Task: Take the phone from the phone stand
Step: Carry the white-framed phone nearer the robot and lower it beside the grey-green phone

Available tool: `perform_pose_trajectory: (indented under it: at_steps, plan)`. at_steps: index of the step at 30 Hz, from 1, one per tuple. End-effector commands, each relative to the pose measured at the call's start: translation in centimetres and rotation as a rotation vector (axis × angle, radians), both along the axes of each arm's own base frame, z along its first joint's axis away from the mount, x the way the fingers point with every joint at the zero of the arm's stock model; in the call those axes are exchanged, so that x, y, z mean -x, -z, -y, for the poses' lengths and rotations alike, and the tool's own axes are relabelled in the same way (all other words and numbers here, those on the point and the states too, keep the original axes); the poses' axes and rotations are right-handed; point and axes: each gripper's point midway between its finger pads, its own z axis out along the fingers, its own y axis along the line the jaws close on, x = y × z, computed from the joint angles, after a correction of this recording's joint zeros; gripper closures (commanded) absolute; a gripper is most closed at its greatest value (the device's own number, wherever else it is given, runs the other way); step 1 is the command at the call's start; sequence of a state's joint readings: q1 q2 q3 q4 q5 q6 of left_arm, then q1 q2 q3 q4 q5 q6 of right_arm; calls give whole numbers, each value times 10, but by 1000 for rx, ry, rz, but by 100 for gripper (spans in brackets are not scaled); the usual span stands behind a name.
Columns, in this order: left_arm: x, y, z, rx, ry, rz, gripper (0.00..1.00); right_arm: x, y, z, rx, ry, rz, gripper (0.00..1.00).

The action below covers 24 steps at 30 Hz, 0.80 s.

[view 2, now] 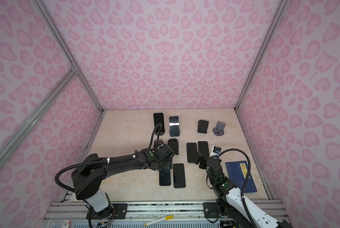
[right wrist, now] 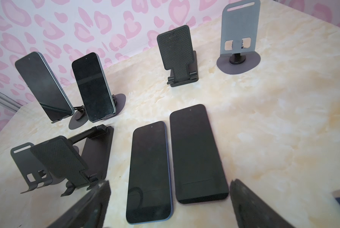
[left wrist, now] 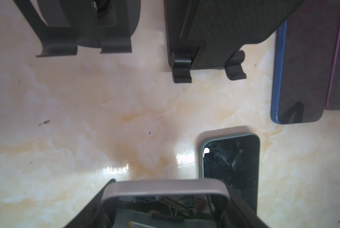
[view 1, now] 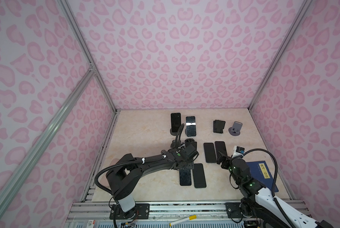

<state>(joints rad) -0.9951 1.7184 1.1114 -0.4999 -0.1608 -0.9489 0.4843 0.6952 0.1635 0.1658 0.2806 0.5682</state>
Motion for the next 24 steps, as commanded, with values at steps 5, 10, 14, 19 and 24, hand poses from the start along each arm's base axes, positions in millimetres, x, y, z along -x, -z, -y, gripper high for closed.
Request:
perform_pose_trajectory:
  at_steps: [5,10,14,19,24]
  plan:
    - [0,7,-2,-30,-20,-17,38,1,1,1,-2,2,2,4]
    - [3,17,-4,-60,-20,-40,38,1,2,0,-4,0,-1,4]
    - [2,20,-8,-81,-25,-39,38,1,4,0,-4,-1,-5,4]
    - [0,23,-8,-107,-36,-46,36,1,5,-1,-3,-5,-9,4]
    - [-1,28,-3,-110,-36,-59,33,0,7,-2,-1,-8,-16,4]
